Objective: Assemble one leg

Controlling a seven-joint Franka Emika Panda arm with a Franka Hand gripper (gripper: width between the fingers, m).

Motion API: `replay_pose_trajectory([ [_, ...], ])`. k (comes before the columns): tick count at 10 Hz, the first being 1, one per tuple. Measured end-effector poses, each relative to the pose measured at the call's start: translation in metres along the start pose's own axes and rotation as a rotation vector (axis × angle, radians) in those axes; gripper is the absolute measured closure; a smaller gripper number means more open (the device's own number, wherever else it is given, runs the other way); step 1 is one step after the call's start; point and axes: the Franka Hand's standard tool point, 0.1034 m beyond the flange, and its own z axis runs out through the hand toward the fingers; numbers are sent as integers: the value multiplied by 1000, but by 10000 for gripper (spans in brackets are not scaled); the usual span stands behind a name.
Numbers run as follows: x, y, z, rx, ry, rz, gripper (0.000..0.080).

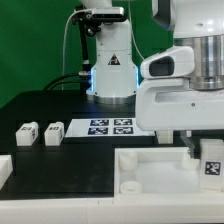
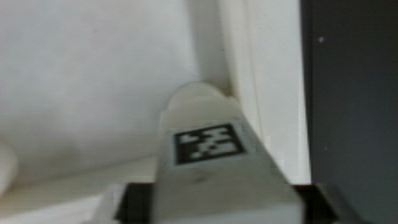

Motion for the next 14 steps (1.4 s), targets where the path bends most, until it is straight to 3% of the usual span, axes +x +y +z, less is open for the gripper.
replay_pose_trajectory([
  [1,0,0,0,-1,3,140,506],
  [3,-2,0,2,4,22,561,506],
  [5,-3,1,2,32,-1,872,506],
  [7,-3,1,3,47,-19,1001,506],
  [10,-3,1,3,47,-18,934,506],
  [11,-3,0,3,46,-16,907,334],
  [12,-4,-1,2,39,-8,668,215],
  [13,-5,-3,1,38,-10,536,215],
  [14,-4,-2,2,38,-8,427,163],
])
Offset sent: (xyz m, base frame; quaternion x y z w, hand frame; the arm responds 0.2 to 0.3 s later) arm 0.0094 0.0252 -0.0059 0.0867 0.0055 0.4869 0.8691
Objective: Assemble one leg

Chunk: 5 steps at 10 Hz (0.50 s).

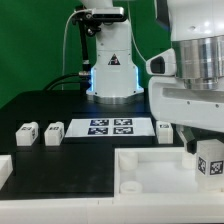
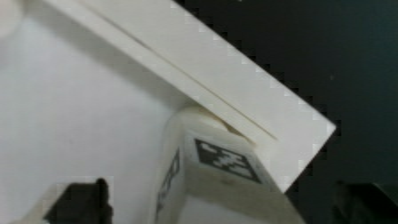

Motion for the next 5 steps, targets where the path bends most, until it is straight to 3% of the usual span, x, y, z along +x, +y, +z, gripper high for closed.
replay_pose_trajectory([
  [2,1,1,0,-1,1,-159,154],
  [5,4,0,-3,-51,26,-653,151],
])
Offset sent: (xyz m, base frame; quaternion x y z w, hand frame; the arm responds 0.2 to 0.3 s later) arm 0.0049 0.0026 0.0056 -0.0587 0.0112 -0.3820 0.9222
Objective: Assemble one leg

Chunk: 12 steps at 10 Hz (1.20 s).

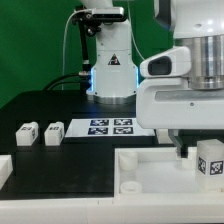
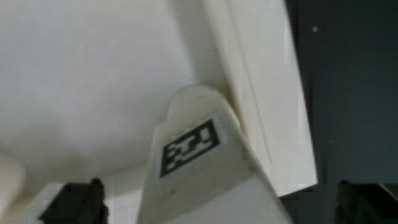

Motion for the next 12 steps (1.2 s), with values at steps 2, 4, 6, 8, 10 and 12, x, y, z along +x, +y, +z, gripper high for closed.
replay_pose_trajectory([
  [2,0,2,0,3,0,-14,238],
  [4,0,2,0,4,-1,16,372],
  [6,0,1,1,6,-2,203,508],
  [8,0,1,1,3,-4,413,508],
  [10,-1,1,0,-6,-9,824,508],
  [12,-1,1,-1,0,-30,1191,508],
])
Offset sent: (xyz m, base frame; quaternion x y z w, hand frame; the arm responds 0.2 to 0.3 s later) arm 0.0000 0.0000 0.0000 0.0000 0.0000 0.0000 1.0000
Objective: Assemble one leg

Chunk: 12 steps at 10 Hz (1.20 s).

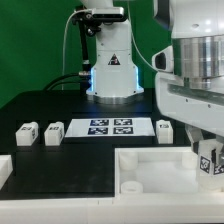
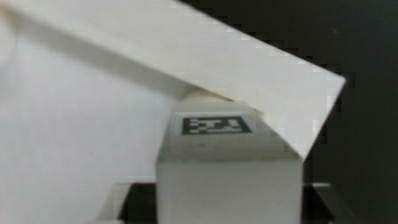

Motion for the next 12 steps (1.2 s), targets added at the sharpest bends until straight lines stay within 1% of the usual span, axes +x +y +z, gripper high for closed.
replay_pose_trajectory([
  [1,1,0,1,5,-16,129,507],
  [2,1,1,2,5,-18,179,507],
  [3,1,1,2,5,-18,178,436],
  [4,1,1,2,5,-18,157,436],
  [5,1,1,3,6,-16,75,254],
  [6,0,0,5,14,-12,-72,254],
  [7,-3,0,5,14,-9,-250,168],
  [8,-6,-1,5,14,-3,-409,155],
  [10,-3,0,5,11,4,-590,151],
  [11,-3,0,6,10,4,-636,151],
  [12,-2,0,5,3,12,-788,151],
])
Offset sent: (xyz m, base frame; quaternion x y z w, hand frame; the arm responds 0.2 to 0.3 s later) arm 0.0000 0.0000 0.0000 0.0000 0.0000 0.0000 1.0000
